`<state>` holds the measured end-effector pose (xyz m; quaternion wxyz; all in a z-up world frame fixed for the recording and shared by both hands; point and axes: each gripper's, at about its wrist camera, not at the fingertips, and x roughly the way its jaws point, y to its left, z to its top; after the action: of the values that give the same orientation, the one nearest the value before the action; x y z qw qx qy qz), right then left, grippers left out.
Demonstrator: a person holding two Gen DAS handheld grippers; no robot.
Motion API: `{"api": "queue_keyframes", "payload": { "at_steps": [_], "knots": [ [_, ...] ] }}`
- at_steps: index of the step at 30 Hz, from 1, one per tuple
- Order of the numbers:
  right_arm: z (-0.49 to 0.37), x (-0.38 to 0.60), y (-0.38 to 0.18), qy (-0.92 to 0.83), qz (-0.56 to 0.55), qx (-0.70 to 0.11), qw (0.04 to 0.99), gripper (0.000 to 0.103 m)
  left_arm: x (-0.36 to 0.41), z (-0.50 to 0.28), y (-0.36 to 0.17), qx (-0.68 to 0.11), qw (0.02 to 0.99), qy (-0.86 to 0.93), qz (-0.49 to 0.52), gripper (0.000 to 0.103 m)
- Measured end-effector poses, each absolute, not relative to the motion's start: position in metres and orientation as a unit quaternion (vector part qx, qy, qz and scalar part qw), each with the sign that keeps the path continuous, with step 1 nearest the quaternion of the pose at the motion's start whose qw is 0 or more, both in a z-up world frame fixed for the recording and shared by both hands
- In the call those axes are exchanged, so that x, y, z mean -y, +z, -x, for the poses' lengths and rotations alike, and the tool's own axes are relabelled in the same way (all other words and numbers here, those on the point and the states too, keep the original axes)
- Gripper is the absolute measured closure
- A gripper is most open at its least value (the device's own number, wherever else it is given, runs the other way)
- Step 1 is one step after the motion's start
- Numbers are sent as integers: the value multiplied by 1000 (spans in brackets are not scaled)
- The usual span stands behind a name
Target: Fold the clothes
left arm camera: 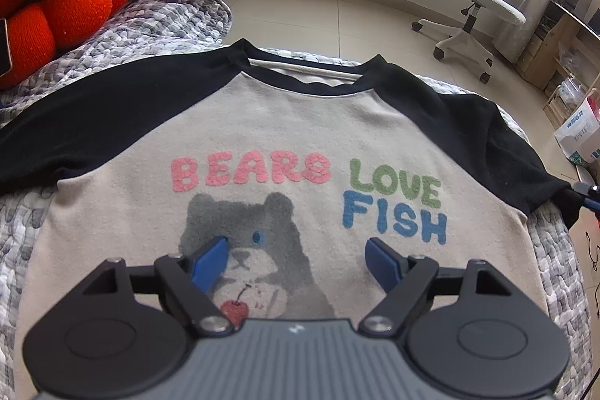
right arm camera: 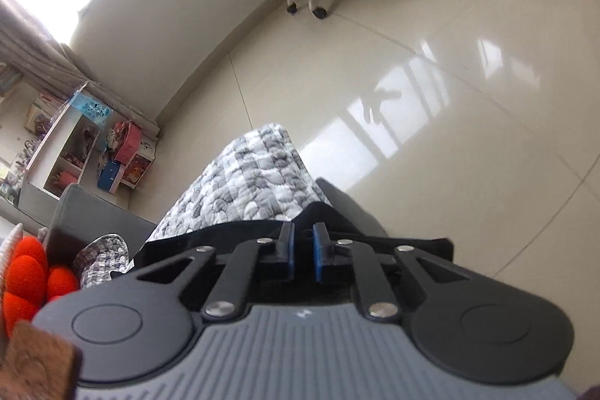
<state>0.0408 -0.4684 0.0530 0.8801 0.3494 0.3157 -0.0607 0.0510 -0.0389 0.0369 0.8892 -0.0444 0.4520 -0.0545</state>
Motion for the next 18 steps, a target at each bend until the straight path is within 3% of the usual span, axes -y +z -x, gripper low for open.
{"api": "queue_keyframes", "payload": {
  "at_steps": [5, 11, 18],
  "knots": [
    [-2, 454, 71, -37, -272, -248, 929, 91, 39, -51, 37, -452, 889, -55, 44, 22],
    [11, 471, 23, -32, -330, -308, 892, 91, 42, -49, 37, -452, 889, -56, 33, 21],
    [9, 481, 24, -7, -375, -334, 865, 83, 45, -49, 36, -452, 890, -55, 20, 20]
  ]
}}
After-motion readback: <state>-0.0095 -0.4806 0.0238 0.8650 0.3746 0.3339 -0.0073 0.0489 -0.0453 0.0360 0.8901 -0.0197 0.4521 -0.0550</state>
